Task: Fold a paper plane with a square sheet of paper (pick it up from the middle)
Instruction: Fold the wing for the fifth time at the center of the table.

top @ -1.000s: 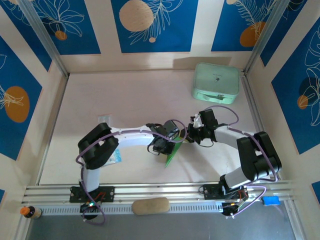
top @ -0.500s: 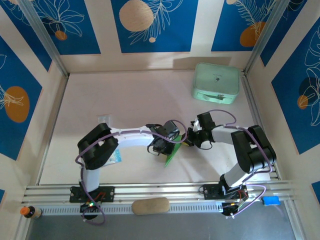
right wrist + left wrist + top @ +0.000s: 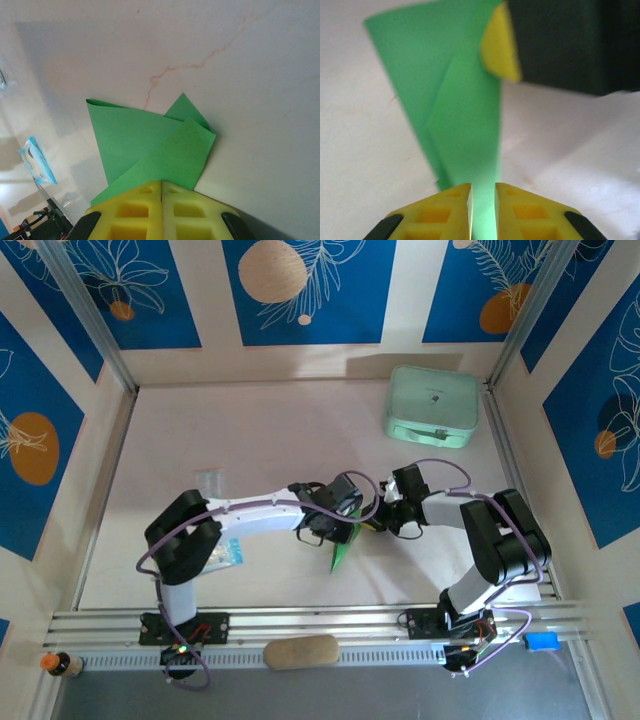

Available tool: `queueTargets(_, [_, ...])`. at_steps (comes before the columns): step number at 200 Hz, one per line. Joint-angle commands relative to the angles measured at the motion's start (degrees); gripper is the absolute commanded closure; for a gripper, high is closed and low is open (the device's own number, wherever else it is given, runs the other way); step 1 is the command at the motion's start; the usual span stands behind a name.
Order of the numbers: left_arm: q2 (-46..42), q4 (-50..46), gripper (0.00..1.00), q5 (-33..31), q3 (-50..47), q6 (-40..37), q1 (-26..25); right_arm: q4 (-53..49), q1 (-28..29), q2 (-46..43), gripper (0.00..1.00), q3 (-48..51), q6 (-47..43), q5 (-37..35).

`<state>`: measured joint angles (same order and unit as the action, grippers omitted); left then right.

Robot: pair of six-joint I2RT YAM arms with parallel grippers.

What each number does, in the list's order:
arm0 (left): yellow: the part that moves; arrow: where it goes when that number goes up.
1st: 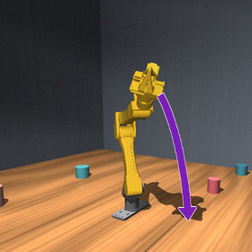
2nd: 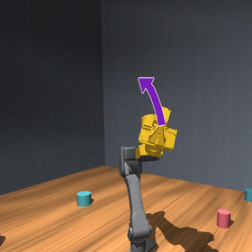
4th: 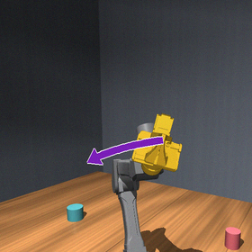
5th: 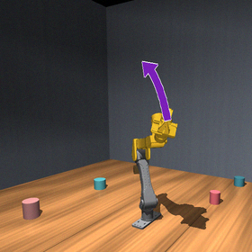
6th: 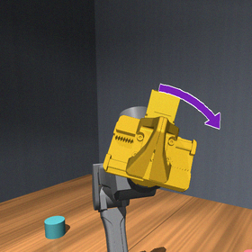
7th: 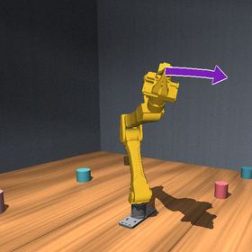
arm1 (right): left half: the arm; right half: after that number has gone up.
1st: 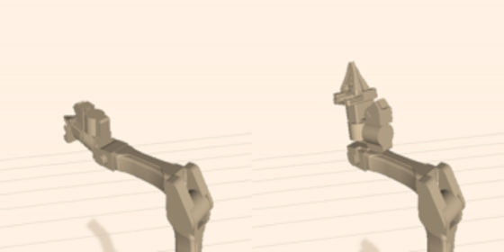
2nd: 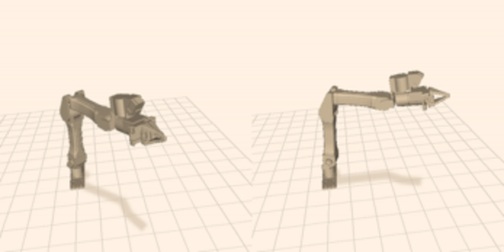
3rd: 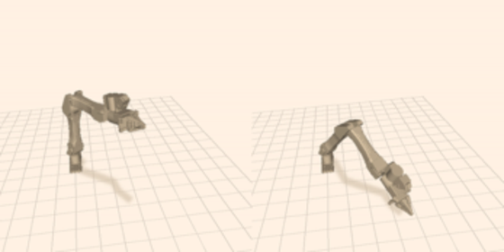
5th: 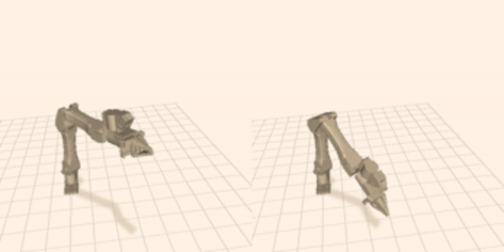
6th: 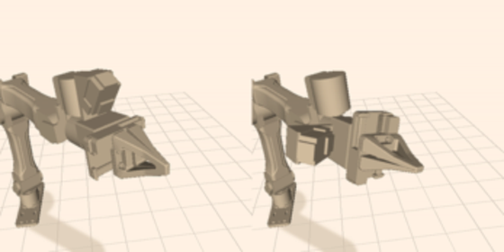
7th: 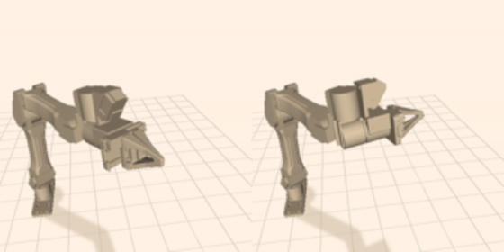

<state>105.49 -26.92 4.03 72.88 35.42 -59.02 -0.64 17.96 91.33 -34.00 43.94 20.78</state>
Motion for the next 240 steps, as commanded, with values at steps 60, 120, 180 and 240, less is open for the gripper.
queueTargets(60, [6.4, 12.0, 0.9, 12.0, 1.3, 1.5, -0.3, -3.0, 0.5, 2.0, 0.98, 1.7, 0.9, -3.3])
queueTargets(120, [7.4, 13.7, 0.91, 9.0, -3.1, 2.1, 0.3, -3.4, 0.4, 2.7, 0.98, 1.4, 0.5, -3.6])
queueTargets(180, [5.0, 16.3, 0.91, 7.8, -9.1, 3.3, 0.5, -3.6, -0.1, 4.1, 0.98, 1.2, -0.2, -4.4])
queueTargets(240, [0.3, 19.1, 0.9, 7.9, -15.6, 5.4, 0.5, -3.7, -0.3, 4.8, 0.99, 1.0, -0.6, -4.5])
